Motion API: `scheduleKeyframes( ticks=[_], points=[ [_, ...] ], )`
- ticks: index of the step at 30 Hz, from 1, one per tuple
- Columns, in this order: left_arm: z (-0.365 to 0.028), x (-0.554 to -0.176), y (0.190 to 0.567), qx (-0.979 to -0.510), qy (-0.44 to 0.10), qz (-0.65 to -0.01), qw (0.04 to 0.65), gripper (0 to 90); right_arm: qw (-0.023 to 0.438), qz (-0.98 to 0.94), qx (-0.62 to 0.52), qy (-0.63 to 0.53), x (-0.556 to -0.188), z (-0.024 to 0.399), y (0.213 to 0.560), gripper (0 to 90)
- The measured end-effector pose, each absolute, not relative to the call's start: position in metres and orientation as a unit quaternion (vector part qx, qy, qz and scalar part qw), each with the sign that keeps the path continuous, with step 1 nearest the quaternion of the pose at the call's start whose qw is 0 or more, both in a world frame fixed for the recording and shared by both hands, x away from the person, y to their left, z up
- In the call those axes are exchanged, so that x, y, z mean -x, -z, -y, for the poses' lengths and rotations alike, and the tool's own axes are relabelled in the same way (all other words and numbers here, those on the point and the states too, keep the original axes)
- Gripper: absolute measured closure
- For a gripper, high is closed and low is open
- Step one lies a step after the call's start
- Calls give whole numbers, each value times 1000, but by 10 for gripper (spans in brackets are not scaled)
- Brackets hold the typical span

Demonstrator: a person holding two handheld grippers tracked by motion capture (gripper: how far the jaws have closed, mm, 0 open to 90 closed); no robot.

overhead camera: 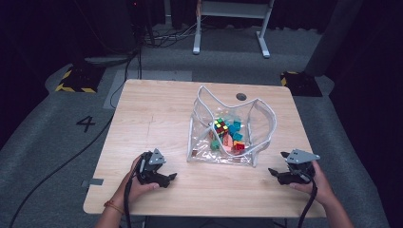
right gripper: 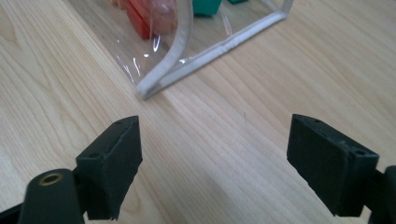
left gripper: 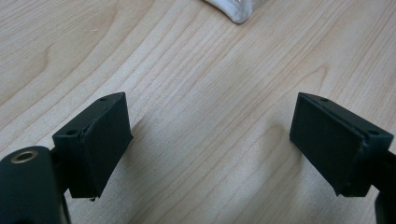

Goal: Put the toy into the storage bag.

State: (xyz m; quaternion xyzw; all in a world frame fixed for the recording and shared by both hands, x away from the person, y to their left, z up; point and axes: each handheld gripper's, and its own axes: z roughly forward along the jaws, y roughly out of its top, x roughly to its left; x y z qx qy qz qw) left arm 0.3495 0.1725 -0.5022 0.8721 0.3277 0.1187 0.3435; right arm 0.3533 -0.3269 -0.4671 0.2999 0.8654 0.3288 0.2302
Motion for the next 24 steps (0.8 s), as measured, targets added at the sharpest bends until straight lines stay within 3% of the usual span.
scheduleKeyframes(
  ticks=[24],
  points=[
    [-173, -350, 502, -872, -118, -328, 343, 126, 189, -839, -376, -346, -344, 367, 499, 175]
  ],
)
